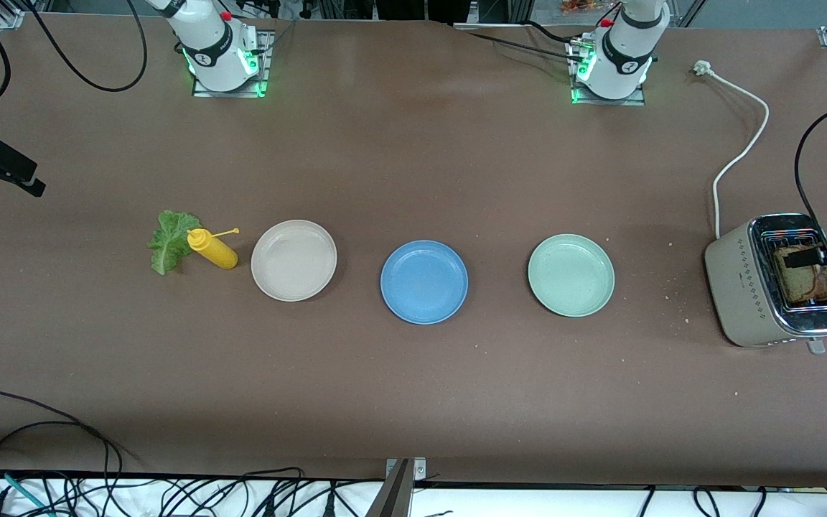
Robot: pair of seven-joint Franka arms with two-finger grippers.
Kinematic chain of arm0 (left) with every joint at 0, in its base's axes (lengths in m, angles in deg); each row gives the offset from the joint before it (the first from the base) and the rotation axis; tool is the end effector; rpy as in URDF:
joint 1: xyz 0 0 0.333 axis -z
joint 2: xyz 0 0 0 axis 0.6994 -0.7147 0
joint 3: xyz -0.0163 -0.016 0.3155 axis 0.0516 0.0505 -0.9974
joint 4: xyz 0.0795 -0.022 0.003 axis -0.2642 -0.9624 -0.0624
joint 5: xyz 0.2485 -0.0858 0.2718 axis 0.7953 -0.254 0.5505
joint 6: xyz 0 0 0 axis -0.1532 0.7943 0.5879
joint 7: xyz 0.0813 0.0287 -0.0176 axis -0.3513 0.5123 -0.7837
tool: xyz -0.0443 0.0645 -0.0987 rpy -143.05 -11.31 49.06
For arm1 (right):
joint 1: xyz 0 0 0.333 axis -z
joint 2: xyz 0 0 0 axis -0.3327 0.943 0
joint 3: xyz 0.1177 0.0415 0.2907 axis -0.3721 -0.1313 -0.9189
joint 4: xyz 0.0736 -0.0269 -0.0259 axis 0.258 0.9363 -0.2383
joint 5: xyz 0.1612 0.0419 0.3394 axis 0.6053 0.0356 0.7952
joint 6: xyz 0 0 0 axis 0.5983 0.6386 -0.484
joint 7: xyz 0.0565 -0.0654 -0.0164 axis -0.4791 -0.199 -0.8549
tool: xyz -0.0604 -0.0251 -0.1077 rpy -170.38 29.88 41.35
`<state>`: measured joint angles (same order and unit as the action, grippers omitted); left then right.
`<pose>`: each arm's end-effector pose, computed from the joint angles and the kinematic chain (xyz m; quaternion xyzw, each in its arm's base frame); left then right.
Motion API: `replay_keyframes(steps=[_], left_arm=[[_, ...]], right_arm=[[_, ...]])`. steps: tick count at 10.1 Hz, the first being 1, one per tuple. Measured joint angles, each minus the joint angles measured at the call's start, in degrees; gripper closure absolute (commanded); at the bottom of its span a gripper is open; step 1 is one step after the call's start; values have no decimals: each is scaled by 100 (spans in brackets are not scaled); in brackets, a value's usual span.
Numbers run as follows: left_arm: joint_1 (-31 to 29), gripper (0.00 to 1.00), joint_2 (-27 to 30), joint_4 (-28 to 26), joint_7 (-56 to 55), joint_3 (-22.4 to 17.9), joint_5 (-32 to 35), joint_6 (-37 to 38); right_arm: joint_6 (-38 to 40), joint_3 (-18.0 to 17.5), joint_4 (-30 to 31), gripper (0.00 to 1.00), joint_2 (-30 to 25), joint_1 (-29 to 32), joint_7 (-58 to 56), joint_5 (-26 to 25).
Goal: Make sandwich in blue plate with both arms
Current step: 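Lower the left gripper into the toaster and grasp a bread slice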
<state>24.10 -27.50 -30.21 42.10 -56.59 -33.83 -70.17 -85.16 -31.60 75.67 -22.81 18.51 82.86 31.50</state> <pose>0.6078 0.2036 0.3900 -0.9917 -0.0900 0.0870 0.0281 0.5543 -0.0414 0.5995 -0.9986 0.0219 -0.0466 0.0115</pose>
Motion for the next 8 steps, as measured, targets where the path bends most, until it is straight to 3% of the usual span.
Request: replay_keyframes(steps=[3, 8], left_arm=[[-253, 4, -254, 69, 10, 0, -398, -178], [-286, 9, -323, 93, 20, 78, -441, -178]], right_arm=[[0, 1, 0, 0, 0, 1, 0, 0], [0, 0, 0, 0, 0, 0, 0, 0]])
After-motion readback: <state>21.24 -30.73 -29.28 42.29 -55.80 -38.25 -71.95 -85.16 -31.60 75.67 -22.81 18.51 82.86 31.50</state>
